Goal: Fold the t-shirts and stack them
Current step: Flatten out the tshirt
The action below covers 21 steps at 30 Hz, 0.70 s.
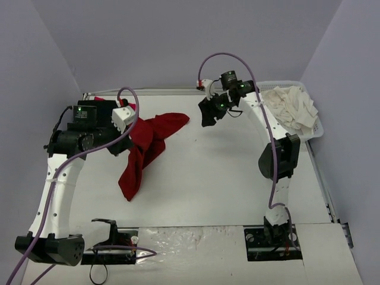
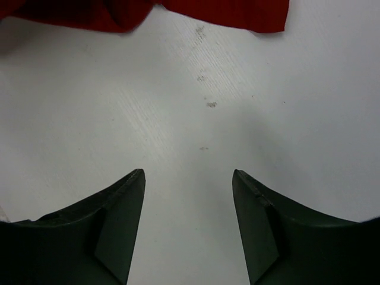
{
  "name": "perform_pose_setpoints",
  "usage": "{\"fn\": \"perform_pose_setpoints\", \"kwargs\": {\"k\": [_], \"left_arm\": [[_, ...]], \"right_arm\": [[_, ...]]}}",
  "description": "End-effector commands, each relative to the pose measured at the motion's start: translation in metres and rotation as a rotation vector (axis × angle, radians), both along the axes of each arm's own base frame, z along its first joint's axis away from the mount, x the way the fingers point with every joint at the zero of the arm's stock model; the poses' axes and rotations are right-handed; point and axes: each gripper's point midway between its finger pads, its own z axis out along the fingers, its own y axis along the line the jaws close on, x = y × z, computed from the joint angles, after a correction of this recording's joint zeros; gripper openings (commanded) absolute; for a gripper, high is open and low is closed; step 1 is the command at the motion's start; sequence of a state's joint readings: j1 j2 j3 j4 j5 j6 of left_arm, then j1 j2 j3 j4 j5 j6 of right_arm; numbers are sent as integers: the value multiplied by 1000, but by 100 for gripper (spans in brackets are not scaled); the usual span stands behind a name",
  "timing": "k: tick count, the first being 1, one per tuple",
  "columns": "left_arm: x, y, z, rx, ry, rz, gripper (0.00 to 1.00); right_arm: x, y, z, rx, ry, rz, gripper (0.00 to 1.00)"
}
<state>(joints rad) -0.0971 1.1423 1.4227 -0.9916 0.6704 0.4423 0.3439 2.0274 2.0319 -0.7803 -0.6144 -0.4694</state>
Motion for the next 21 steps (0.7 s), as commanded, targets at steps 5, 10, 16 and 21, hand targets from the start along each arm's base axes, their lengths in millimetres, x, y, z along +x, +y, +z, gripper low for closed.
{"fn": "perform_pose_setpoints", "kwargs": {"k": [5,10,16,21], "left_arm": [[-66,-35,10,-153,71,-276,2],[-80,-14,-29,-28,124,-226,2],[-100,-4,-39,28,134,-241,2],[-107,-5,-37,31,130,-279,2]], "right_arm": [[-28,44,-66,47,266,151,56],[-57,80,-78,153,371,283,57],[-64,120,-80,176,378,378,59],[-51,142,-89,181,350,367,63]]}}
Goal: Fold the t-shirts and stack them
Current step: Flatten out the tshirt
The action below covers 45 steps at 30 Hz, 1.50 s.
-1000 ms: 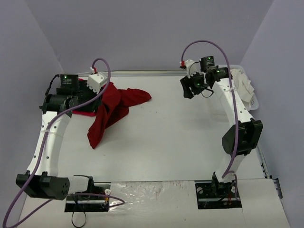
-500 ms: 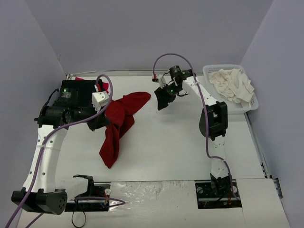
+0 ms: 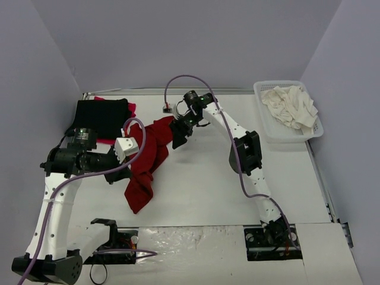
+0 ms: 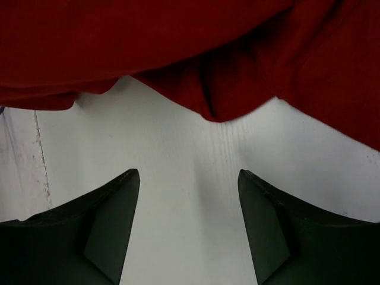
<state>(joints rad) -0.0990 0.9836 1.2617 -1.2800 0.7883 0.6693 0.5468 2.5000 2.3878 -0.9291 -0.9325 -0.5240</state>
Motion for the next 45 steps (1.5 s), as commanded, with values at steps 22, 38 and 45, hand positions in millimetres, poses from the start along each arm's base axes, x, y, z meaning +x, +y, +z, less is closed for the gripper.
{"fn": "perform_pose_setpoints", "kwargs": {"k": [22,38,45], "left_arm": [[-26,-11,6,-44,72,-188,3],[-25,-12,7,-52,57,-181,2],[-22,-13,5,-59,64,-180,2]], "right_arm": [[-60,95,22,286,189,176,71],[-47,103,-10,218,194,97,74],[-19,95,-48,49,48,-16,70]]}}
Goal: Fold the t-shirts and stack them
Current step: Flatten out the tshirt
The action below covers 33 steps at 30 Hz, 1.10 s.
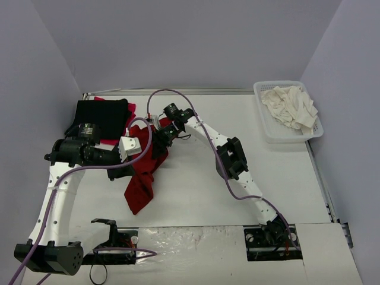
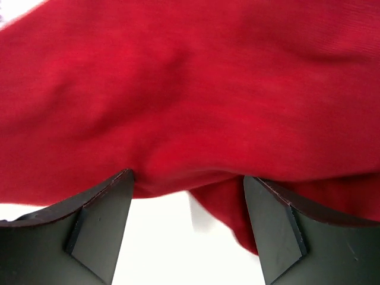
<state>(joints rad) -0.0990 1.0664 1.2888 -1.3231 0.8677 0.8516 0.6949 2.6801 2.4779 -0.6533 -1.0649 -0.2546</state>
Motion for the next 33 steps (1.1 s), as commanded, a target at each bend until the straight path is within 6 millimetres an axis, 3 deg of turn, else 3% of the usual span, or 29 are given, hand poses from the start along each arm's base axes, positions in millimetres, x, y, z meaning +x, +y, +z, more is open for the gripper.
{"fn": "perform_pose_setpoints", "kwargs": {"k": [1,4,13,18,21,25,28,29,31,32,33], "left_arm": [[-27,-4,6,-36,88,-25,2],[-27,-5,5,-40,97,-28,2],[-25,-6,5,-44,95,-31,2],[-25,-6,4,-46,93,-31,2],[-24,-6,4,-45,88,-30,2],[-19,-4,0,-29,82,-17,2],[-16,-5,-1,-30,81,-19,2],[-15,-5,0,-34,79,-22,2],[-15,-8,4,-49,74,-31,2],[-14,-8,7,-54,65,-35,2],[-15,-9,8,-56,60,-40,2]], "right_arm": [[16,-5,-15,-101,-93,-68,70],[25,-6,-24,-136,-135,-100,70],[14,8,-32,-115,-121,-73,67],[12,15,-21,-83,-121,-61,0],[15,9,-12,-99,-165,-70,0],[28,-19,1,-191,-301,-113,0],[34,-44,32,-215,-345,-169,0],[40,-60,56,-207,-369,-202,0],[48,-81,78,-217,-394,-248,0],[55,-102,99,-216,-416,-293,0],[54,-115,106,-227,-408,-307,0]]}}
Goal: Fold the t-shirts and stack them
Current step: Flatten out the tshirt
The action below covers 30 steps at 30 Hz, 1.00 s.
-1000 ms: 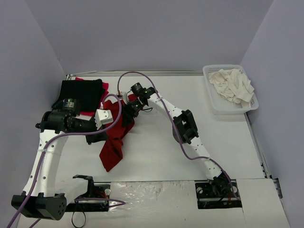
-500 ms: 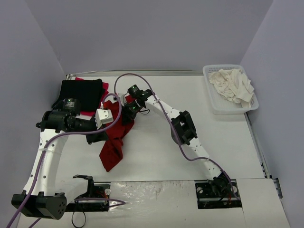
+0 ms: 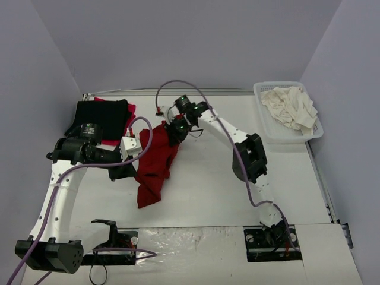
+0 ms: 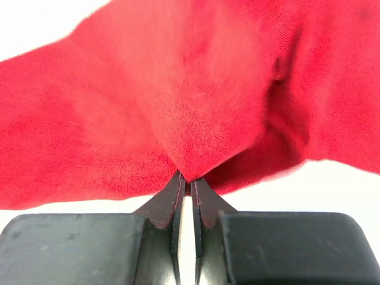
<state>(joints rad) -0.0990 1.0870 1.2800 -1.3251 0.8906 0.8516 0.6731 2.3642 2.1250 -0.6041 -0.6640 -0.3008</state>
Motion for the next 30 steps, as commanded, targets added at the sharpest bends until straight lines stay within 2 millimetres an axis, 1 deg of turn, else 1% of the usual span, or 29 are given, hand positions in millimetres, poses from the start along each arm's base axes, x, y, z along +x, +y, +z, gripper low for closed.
{"fn": "perform_pose_setpoints", "kwargs": {"k": [1,2,3,4,5,6,7,8,9,10,12,13,14,16,17,18,19,21,22,23,24,25,27,29,30], "left_arm": [[-14,-6,13,-42,23,-38,2],[-14,-7,16,-44,13,-43,2],[-14,-7,17,-45,9,-48,2],[-14,-8,18,-51,6,-55,2],[-14,-9,20,-58,4,-58,2],[-14,-10,21,-64,-3,-66,2],[-13,-11,22,-69,-1,-67,2],[-13,-14,24,-84,-2,-73,2],[-11,-15,24,-91,-3,-75,2],[-10,-16,24,-96,3,-76,3],[-10,-19,25,-115,10,-84,2],[-10,-19,24,-118,16,-86,2],[-11,-20,25,-127,17,-89,2],[-13,-20,21,-126,26,-90,2],[-13,-20,20,-125,29,-89,2],[-14,-20,19,-123,30,-89,2],[-15,-20,16,-121,35,-89,2],[-16,-20,15,-119,36,-87,2],[-16,-19,13,-117,40,-87,2],[-17,-19,13,-118,41,-86,2],[-17,-20,13,-117,43,-87,2],[-17,-20,12,-117,47,-86,2],[-17,-20,10,-117,55,-85,2],[-16,-20,7,-116,59,-85,2],[-17,-20,7,-116,64,-82,2]], "right_arm": [[27,-62,109,44,-183,-117,0],[32,-78,112,35,-186,-142,0],[25,-91,106,5,-159,-150,0],[22,-99,116,5,-178,-159,0],[21,-109,117,-6,-180,-177,0],[13,-117,108,-32,-156,-173,0],[9,-122,114,-34,-169,-178,0],[6,-125,112,-43,-168,-181,0],[1,-129,105,-60,-150,-181,0],[-1,-131,108,-58,-154,-182,0],[-5,-132,103,-68,-139,-183,0],[-5,-133,99,-76,-133,-184,10],[-5,-133,97,-80,-128,-186,18],[-5,-133,91,-92,-114,-180,22],[-6,-133,89,-94,-108,-179,27],[-7,-133,87,-96,-100,-174,38],[-6,-132,84,-101,-95,-169,55],[-3,-129,85,-94,-92,-169,61],[-3,-127,83,-91,-82,-166,65],[-2,-124,85,-80,-79,-161,65],[-5,-122,85,-79,-63,-151,65],[-5,-120,79,-84,-45,-143,63],[-10,-114,76,-80,-21,-115,60],[-16,-108,65,-88,10,-86,57],[-18,-105,55,-99,31,-72,57]]}}
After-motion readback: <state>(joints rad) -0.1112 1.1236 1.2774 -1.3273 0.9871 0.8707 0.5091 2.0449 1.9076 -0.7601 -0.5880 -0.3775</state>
